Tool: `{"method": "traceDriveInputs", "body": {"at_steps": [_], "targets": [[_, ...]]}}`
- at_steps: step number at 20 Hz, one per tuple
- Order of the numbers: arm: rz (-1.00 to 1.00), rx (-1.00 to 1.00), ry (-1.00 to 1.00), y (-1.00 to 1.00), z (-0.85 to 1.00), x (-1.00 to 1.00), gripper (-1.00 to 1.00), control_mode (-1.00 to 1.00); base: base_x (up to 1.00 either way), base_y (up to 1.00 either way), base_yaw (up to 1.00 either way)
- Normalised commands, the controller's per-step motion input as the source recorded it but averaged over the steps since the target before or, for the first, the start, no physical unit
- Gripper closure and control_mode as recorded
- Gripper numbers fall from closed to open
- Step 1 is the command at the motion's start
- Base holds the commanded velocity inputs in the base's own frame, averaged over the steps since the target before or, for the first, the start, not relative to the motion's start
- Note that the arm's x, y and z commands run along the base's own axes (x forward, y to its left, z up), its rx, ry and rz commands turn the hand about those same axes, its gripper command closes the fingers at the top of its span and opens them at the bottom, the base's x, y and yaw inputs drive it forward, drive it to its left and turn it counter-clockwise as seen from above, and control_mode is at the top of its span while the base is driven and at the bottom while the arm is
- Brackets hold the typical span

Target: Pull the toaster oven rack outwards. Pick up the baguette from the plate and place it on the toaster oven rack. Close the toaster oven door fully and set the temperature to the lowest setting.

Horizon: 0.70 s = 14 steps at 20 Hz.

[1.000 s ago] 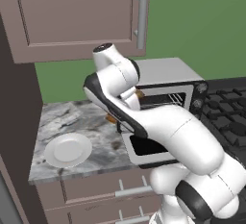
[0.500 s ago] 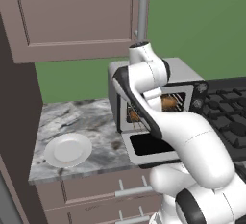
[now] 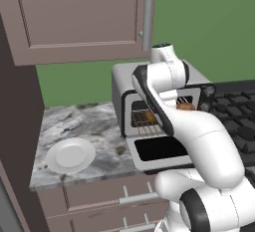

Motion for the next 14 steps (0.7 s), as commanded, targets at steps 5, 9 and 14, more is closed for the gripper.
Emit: {"method": "traceDriveInputs", "body": {"at_steps": [5,9,14], "targets": [[0.00,0.00,-0.01,-0.08,-0.34,0.20,1.00,-1.00,0.00,0.00,0.00],[0.00,0.00,-0.06,-0.08,-0.36,0.10,1.00,-1.00,0.00,0.00,0.00],[0.03,0.00,-0.03,-0.20,-0.22,0.14,1.00,-1.00,0.00,0.00,0.00]]}}
